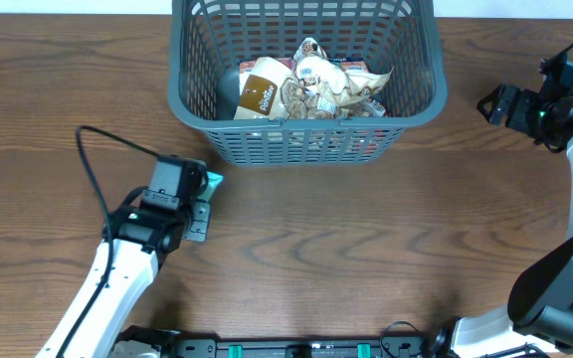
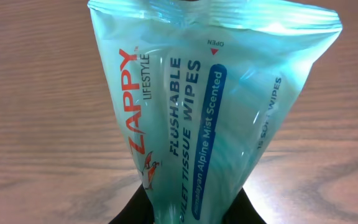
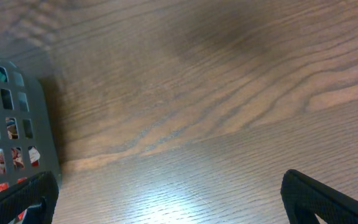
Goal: Pack container
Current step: 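Lift the wipes pack and carry it toward the basket's left side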
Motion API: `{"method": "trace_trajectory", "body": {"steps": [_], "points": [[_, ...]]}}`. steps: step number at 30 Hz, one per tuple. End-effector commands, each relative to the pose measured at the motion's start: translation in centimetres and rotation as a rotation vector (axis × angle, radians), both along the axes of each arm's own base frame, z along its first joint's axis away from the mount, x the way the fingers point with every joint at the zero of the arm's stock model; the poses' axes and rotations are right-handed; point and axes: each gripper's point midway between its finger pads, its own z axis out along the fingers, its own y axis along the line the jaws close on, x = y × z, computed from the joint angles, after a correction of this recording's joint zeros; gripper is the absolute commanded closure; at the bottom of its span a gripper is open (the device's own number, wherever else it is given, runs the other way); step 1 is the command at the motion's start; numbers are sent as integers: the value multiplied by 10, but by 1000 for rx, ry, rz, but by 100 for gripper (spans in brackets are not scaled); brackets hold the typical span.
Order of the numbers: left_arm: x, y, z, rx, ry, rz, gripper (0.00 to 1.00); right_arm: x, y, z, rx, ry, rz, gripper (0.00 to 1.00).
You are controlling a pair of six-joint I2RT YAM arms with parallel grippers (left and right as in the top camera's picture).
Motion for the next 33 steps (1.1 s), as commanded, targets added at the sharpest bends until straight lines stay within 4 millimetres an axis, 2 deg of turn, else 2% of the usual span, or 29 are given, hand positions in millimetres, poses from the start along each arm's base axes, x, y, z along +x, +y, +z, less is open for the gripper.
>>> {"method": "trace_trajectory", "body": {"steps": [1,9,16,24,33], "points": [[0,15,8,3,-30,85,94,0,3,-4,-4,10,17,1],[-1,35,25,-14,-92,169,94,0,3,-4,-4,10,17,1],[3,50,49,-38,-184,241,94,0,3,-4,-3,11,17,1],[18,58,92,-58,-300,274,94,0,4,-4,-3,11,17,1],[36,65,157,-49,-453,298,94,0,4,-4,-3,11,17,1]]}}
